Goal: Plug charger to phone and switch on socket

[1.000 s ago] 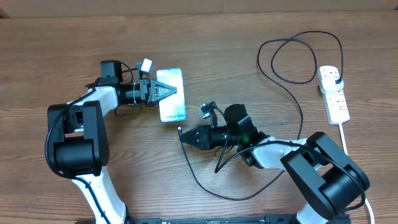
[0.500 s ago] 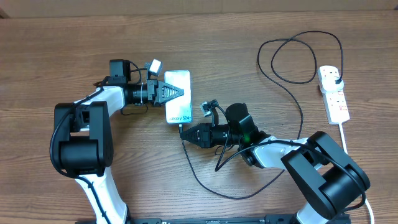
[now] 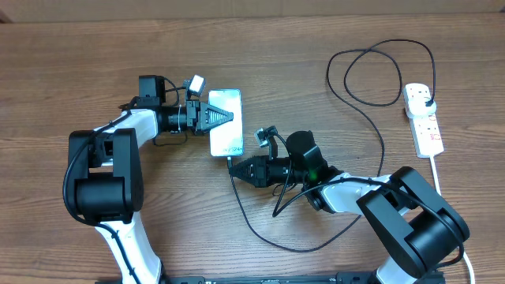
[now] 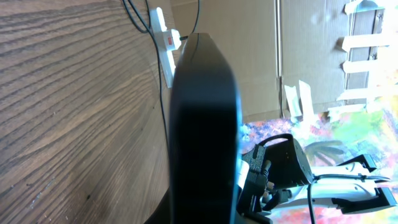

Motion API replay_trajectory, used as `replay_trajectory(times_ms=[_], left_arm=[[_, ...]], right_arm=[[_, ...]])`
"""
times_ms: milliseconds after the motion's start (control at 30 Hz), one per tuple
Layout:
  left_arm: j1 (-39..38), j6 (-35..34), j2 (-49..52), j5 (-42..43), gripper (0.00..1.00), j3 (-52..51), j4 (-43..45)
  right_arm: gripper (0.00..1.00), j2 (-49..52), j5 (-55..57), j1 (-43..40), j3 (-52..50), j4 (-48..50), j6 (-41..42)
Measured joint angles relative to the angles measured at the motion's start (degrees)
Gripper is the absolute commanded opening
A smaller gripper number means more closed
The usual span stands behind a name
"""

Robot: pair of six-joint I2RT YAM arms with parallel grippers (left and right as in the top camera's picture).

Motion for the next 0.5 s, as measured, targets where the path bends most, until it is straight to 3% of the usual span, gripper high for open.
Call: replay_trajectory(times_ms=[500], left_arm=[[-2.21, -1.22, 0.0, 0.04, 0.04, 0.0, 3.45]], right_arm=[[0.04, 0.0, -0.02, 0.0, 0.0, 0.35, -0.02]])
